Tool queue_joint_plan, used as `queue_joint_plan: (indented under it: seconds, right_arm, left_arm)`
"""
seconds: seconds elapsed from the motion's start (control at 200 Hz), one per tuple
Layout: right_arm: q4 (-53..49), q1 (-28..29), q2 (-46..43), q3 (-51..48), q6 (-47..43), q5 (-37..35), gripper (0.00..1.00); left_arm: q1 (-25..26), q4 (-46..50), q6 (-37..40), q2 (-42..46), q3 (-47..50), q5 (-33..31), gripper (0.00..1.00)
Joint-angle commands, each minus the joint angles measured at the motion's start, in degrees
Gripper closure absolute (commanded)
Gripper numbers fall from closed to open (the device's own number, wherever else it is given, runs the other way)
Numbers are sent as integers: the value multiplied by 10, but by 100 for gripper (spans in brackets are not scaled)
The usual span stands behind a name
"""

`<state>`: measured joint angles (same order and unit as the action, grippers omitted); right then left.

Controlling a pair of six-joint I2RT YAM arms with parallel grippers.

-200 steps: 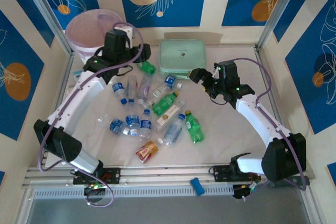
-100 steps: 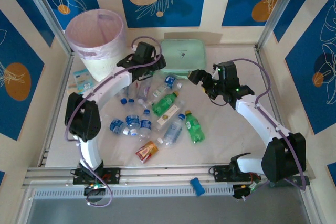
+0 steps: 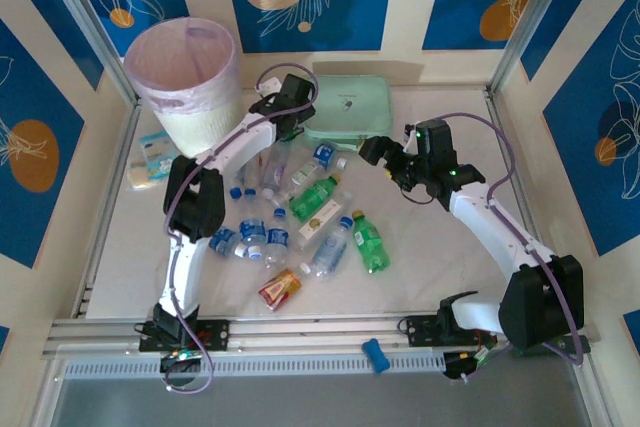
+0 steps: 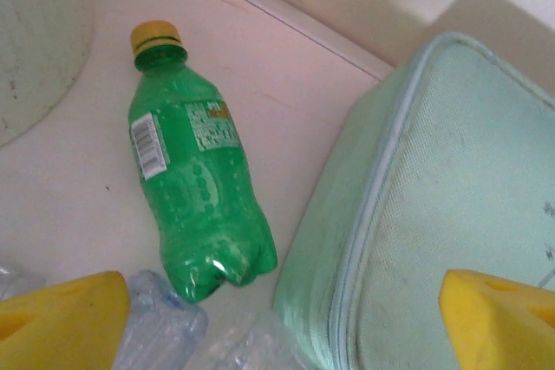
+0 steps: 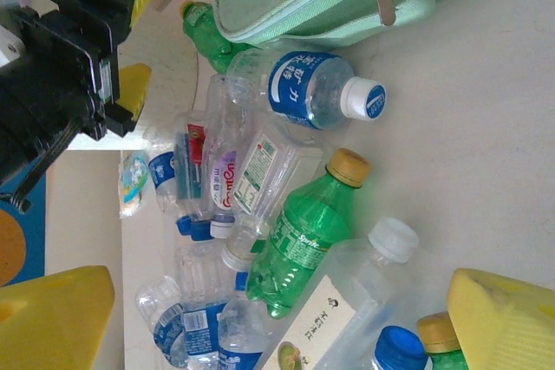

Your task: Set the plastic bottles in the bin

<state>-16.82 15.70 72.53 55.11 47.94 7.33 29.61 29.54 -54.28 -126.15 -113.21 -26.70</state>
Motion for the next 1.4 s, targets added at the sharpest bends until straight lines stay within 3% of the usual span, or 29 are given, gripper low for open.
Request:
queue_joint_plan:
  seconds: [0.0,0.2,1.396]
  right_arm:
    - [-18,-5,-13,-5,-17,11,1]
    - [-22,-9,-13,-5,-19,10,1]
    - [-46,-36,-1,0,-37,11,1]
  left_arm:
    - [-17,30,-29,-24,-36,-38,11]
    - [-35,61,-36,-70,-100,-38,14]
    - [-60,79,-46,-183,-122,-2,24]
